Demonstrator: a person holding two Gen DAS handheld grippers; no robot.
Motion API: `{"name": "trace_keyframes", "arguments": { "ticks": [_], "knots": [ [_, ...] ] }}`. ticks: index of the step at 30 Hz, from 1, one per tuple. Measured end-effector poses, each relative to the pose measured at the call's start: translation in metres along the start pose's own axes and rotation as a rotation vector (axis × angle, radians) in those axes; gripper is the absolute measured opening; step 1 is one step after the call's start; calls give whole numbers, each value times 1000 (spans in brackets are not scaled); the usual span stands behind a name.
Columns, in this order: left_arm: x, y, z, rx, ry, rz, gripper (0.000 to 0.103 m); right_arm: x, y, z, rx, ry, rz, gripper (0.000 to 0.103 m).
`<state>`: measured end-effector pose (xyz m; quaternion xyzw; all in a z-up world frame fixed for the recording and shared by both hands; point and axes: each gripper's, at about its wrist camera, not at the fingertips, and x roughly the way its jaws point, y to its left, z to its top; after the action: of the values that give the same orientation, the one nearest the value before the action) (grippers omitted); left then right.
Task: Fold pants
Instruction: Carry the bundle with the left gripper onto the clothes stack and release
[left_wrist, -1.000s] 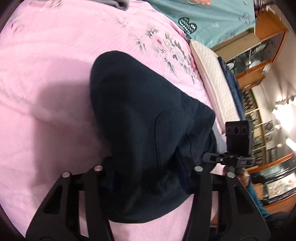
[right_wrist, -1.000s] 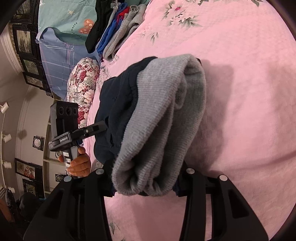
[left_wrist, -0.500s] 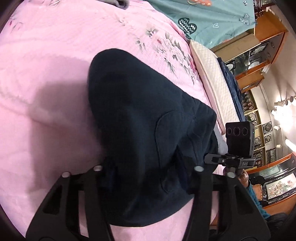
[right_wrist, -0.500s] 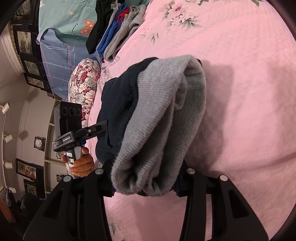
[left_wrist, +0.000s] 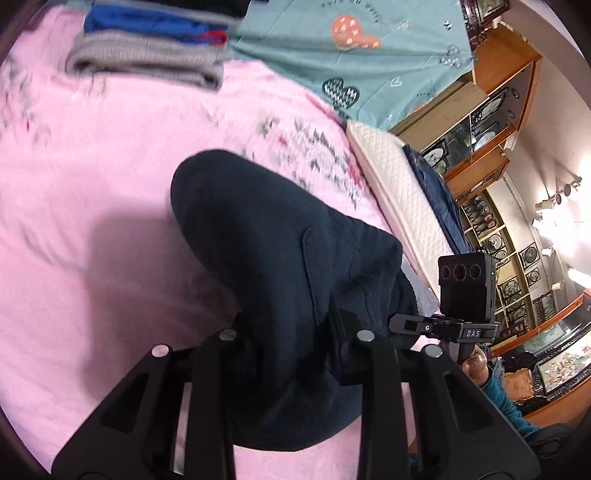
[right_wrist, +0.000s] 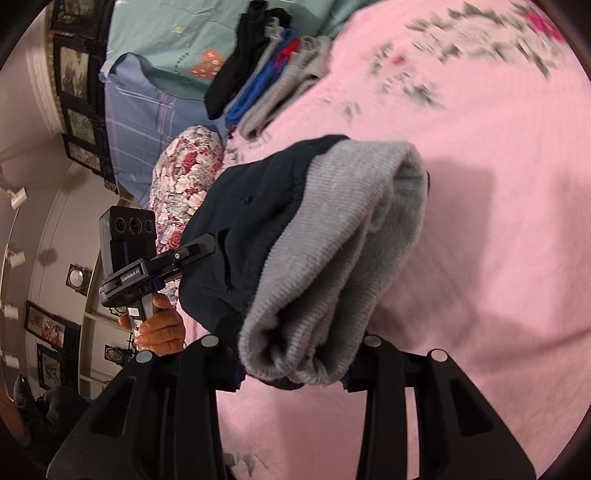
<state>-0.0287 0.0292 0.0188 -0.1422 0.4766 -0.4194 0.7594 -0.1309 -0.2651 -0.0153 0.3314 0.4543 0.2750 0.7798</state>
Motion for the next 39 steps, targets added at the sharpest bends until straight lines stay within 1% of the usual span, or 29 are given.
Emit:
{"name": "trace_keyframes", "arguments": {
  "ticks": [2, 5, 7, 8, 10, 11, 12, 14, 15, 17, 19, 20, 21, 22, 23, 24, 25, 26, 27, 29, 30, 31, 32, 33, 34, 35, 37, 38, 39],
  "knots": [
    [-16, -4, 20, 26, -32, 26, 27, 2, 19, 21, -51, -13, -3, 37],
    [-55, -15, 68, 83, -128, 87, 26, 4, 61, 71, -178, -55, -3, 37],
    [-87, -27, 111, 141, -213, 152, 27, 7, 96, 115, -269, -89, -3, 37],
    [-99, -30, 127, 160, -240, 174, 27, 8, 117, 142, -321, -111, -5, 37],
    [-130, -41, 175, 200, -322, 242, 27, 13, 150, 189, -390, -144, -9, 37],
    [-140, -42, 191, 210, -345, 260, 27, 16, 163, 209, -421, -161, -16, 37],
    [-151, -43, 215, 227, -381, 293, 28, 21, 178, 235, -451, -177, -20, 37],
    [-162, -38, 251, 233, -425, 338, 29, 35, 197, 278, -480, -200, -22, 37],
    [-163, -27, 274, 221, -436, 360, 30, 46, 202, 301, -486, -210, -31, 37],
    [-153, -1, 306, 178, -433, 387, 31, 69, 204, 336, -477, -220, -49, 37],
    [-122, 45, 336, 87, -385, 407, 32, 100, 190, 369, -439, -225, -84, 37],
    [-109, 63, 343, 56, -362, 423, 33, 122, 177, 384, -406, -218, -123, 37],
    [-85, 89, 352, 13, -317, 449, 34, 141, 163, 395, -374, -204, -168, 38],
    [-61, 112, 357, -24, -265, 484, 34, 160, 148, 400, -343, -176, -217, 38],
    [-44, 128, 354, -54, -230, 507, 44, 182, 131, 406, -299, -135, -270, 40],
    [-30, 144, 349, -67, -228, 535, 61, 200, 116, 406, -278, -133, -324, 41],
    [-27, 150, 343, -64, -264, 553, 69, 207, 111, 402, -301, -168, -344, 42],
    [-30, 152, 337, -67, -331, 562, 84, 208, 108, 399, -318, -212, -326, 43],
    [-32, 155, 335, -80, -349, 552, 93, 206, 106, 399, -302, -222, -308, 44],
    [-34, 157, 334, -110, -340, 530, 93, 204, 105, 400, -295, -208, -304, 45],
    [-35, 153, 333, -109, -335, 550, 93, 203, 110, 400, -302, -195, -318, 47],
    [-41, 148, 332, -110, -337, 579, 93, 200, 115, 400, -301, -187, -316, 51],
    [-47, 142, 330, -108, -341, 597, 93, 196, 118, 401, -299, -177, -314, 59],
    [-59, 132, 326, -102, -354, 626, 93, 190, 128, 399, -298, -170, -325, 63],
    [-63, 121, 328, -96, -368, 655, 93, 180, 139, 396, -299, -187, -354, 74],
    [-74, 110, 323, -83, -389, 675, 93, 168, 149, 394, -303, -212, -370, 82],
    [-95, 78, 308, -27, -431, 710, 95, 140, 177, 374, -341, -255, -355, 85],
    [-102, 67, 301, 6, -448, 747, 99, 125, 196, 361, -390, -272, -367, 86],
    [-110, 46, 288, 54, -464, 803, 99, 115, 209, 352, -424, -292, -395, 88]
  ]
}}
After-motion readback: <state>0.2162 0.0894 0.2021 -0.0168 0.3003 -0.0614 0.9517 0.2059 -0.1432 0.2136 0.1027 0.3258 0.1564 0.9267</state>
